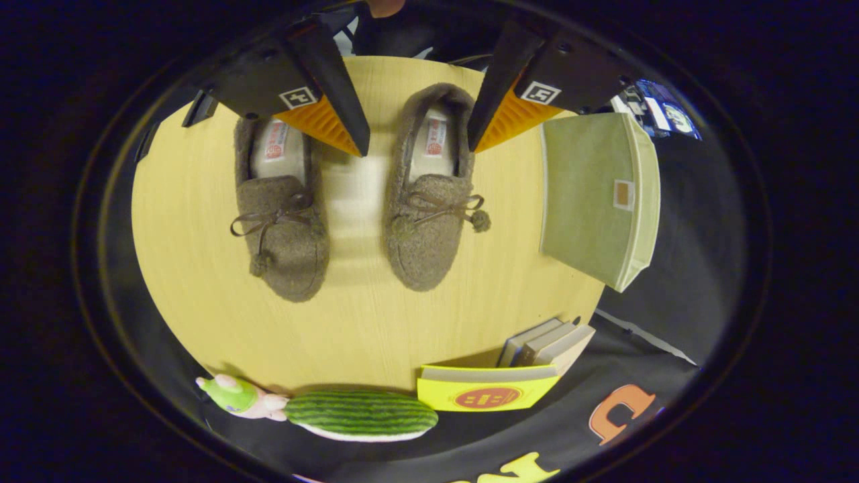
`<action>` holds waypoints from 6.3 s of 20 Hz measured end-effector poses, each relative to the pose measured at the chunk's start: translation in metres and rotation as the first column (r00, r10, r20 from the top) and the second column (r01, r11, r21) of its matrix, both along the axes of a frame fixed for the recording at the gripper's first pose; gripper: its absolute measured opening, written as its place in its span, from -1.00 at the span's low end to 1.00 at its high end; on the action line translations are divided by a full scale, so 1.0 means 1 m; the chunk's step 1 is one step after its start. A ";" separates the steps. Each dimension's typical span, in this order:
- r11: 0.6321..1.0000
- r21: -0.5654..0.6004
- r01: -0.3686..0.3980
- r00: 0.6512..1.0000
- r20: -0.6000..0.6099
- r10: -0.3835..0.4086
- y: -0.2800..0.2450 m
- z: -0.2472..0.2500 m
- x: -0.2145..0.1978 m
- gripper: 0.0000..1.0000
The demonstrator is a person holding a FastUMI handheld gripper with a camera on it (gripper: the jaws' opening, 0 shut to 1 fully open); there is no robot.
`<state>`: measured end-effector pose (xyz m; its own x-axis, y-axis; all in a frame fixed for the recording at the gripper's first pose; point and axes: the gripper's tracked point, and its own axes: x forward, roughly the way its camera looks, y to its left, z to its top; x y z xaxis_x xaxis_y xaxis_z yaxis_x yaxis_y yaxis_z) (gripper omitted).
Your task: Open the storage box then place both shoes into the box .Put the left shoe in first, then the right shoe, with the right side of both shoes facing outward in a uniform manner.
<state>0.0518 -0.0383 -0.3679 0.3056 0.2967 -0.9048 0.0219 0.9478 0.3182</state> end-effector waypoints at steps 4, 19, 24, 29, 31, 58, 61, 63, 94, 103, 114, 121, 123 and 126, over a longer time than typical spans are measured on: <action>1.000 0.005 -0.006 0.997 -0.077 0.007 0.001 -0.022 -0.005 0.70; 0.995 0.074 0.064 0.981 -0.189 -0.049 0.013 -0.035 -0.012 -0.87; 0.986 0.138 0.096 0.983 -0.168 -0.073 0.030 0.000 -0.021 -0.88; 0.974 0.210 0.083 0.994 -0.093 -0.065 0.063 0.068 -0.037 -0.87; 0.969 0.234 0.080 0.996 -0.057 -0.069 0.079 0.103 -0.039 -0.88; 0.985 0.167 -0.037 0.987 -0.149 0.062 0.358 0.083 -0.019 -0.87; 0.986 0.168 -0.004 0.980 -0.198 0.037 0.367 0.070 -0.021 -0.88; 0.985 0.175 0.013 0.975 -0.222 0.027 0.374 0.060 -0.018 -0.87; 0.999 0.000 -0.046 0.932 0.361 0.042 0.199 0.217 -0.016 1.00; 0.979 -0.110 0.169 0.916 0.383 -0.115 -0.004 0.202 -0.030 1.00; 0.983 -0.138 0.120 0.986 0.136 -0.101 -0.140 0.081 -0.042 1.00; 0.998 -0.056 0.039 0.998 -0.048 -0.042 -0.148 0.009 -0.025 1.00; 0.998 -0.055 0.006 0.997 -0.079 -0.010 -0.151 -0.003 -0.021 1.00; 0.998 -0.056 -0.039 0.994 -0.105 0.033 -0.153 -0.015 -0.014 0.89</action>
<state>0.0380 -0.1917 -0.3824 0.1991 0.2519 -0.9471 0.0180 0.9653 0.2605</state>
